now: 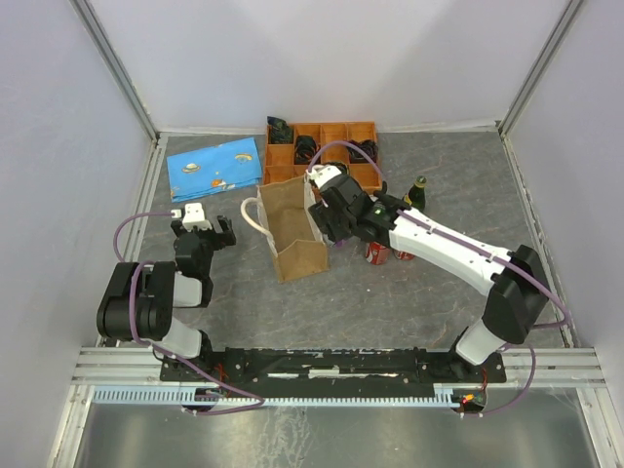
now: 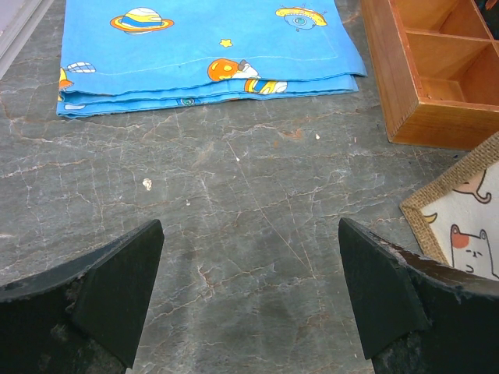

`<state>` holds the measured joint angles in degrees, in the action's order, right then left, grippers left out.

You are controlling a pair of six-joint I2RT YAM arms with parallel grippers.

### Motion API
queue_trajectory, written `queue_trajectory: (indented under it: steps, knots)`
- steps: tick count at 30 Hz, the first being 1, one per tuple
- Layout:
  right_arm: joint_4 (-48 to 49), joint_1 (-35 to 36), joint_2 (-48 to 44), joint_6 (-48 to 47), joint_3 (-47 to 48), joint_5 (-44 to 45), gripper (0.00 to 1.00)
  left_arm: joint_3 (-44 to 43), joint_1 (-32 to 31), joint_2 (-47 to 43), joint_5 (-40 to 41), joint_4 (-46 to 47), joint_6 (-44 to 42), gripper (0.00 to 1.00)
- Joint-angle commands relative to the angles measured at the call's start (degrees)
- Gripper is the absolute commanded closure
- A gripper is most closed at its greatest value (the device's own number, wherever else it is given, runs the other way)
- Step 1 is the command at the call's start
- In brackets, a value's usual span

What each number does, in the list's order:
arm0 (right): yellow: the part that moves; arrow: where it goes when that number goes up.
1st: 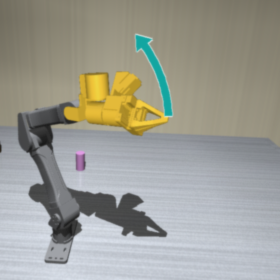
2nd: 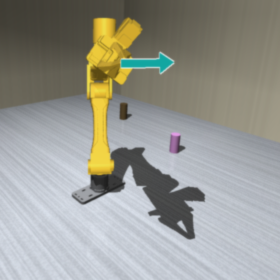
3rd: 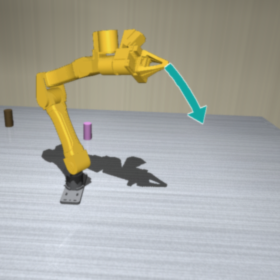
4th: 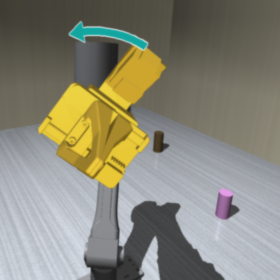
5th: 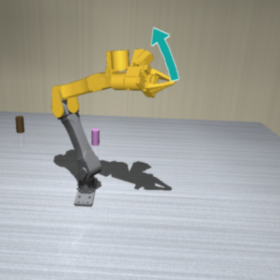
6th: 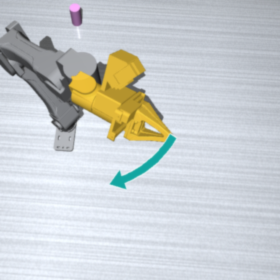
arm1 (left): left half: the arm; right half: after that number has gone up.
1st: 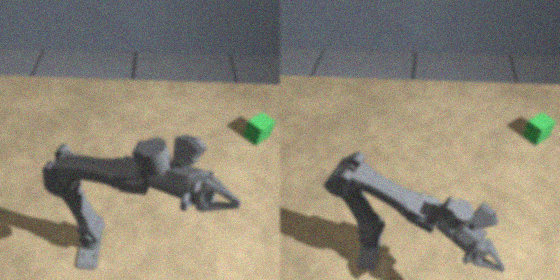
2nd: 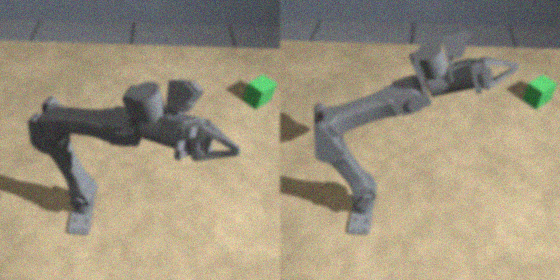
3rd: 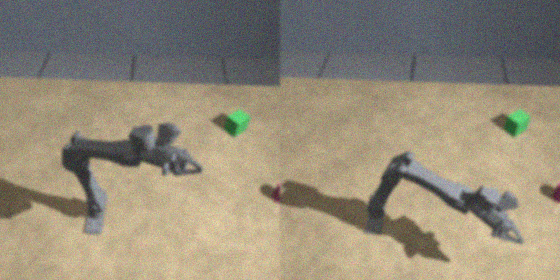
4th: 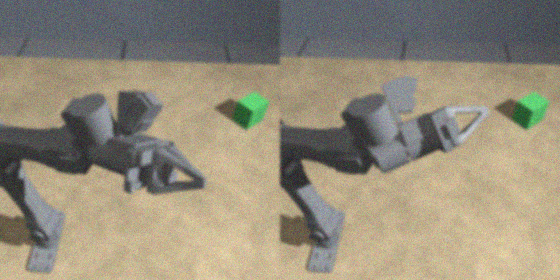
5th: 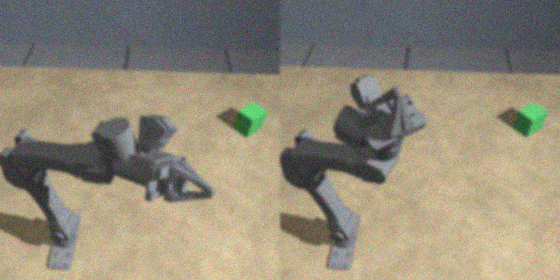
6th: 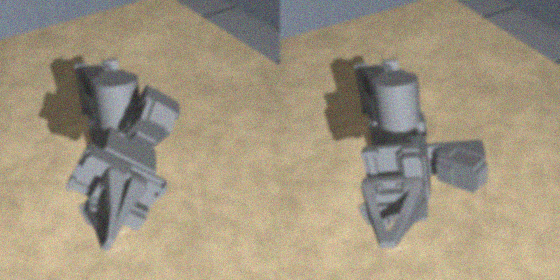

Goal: Take the beverage out of the canvas bag

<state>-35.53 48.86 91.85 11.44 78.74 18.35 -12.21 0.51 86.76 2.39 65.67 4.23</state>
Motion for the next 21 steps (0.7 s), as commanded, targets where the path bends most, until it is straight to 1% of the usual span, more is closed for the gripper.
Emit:
queue_trajectory:
  steps: [1,4,6,12,16,21]
  knots:
    - [4.1,0.6,-0.4,1.3,2.5,-5.7,1.0,-1.2,-0.2,0.3,-0.8,1.9,-2.7,0.01]
    - [4.7,0.8,0.2,2.1,2.6,-10.0,1.0,-1.2,-0.2,0.3,-0.8,1.9,-2.7,0.01]
    - [5.2,0.9,0.5,2.3,2.6,-10.6,1.0,-1.2,-0.2,0.3,-0.8,1.9,-2.7,0.01]
    - [6.0,0.9,-0.1,1.6,1.9,-6.4,1.0,-1.2,-0.2,0.3,-0.8,1.9,-2.7,0.01]
    - [6.2,0.5,-0.2,0.7,1.6,-1.2,1.0,-1.2,-0.2,0.3,-0.8,1.8,-2.7,0.01]
    - [7.6,-3.0,-1.4,1.2,-0.3,-1.2,1.0,-1.2,-0.2,0.3,-0.8,1.9,-2.7,0.01]
